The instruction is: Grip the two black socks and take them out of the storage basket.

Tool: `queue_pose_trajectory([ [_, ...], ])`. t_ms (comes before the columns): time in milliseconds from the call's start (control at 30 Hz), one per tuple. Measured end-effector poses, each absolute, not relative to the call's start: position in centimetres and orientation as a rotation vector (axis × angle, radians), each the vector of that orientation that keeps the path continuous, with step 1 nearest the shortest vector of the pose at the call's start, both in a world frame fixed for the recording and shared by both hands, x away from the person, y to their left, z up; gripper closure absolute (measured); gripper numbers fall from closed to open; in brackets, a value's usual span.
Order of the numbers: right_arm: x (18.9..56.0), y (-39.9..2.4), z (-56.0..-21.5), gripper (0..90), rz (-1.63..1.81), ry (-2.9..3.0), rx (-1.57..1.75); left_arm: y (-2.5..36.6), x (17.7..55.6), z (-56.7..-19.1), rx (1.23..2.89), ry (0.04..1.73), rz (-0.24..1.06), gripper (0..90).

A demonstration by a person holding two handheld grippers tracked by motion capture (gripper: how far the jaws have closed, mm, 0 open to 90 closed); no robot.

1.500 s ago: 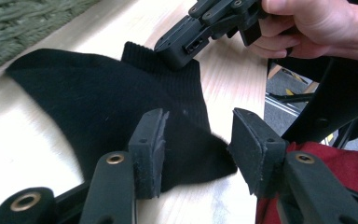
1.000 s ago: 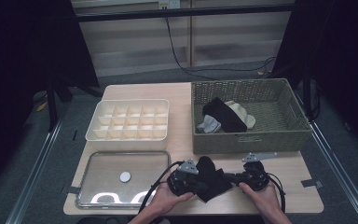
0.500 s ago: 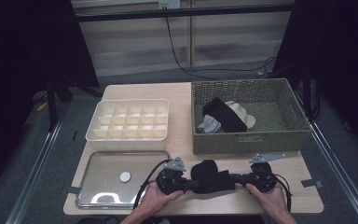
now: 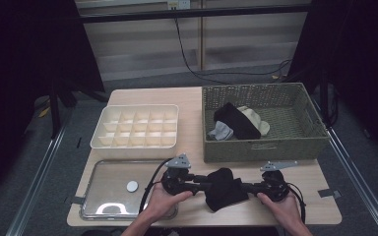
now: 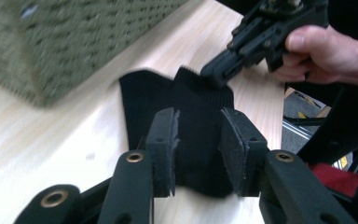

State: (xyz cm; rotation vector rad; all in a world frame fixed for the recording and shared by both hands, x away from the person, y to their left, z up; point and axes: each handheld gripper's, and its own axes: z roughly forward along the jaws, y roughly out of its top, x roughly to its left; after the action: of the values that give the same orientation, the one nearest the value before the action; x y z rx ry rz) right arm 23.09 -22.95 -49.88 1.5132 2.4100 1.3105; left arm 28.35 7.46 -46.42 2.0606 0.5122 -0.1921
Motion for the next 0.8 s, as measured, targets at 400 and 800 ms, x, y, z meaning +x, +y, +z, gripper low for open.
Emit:
queue_pose_trajectory([
  [400,23.3,-23.0,-49.9,88.9,1.314,2.417,1.499,1.3,29.7,-48.3,2.140,0.487,-0.229,60.9],
  [800,23.5,-23.1,-50.0,88.9,1.303,2.417,1.502,1.3,29.7,-50.3,2.228,0.497,-0.169,79.6],
])
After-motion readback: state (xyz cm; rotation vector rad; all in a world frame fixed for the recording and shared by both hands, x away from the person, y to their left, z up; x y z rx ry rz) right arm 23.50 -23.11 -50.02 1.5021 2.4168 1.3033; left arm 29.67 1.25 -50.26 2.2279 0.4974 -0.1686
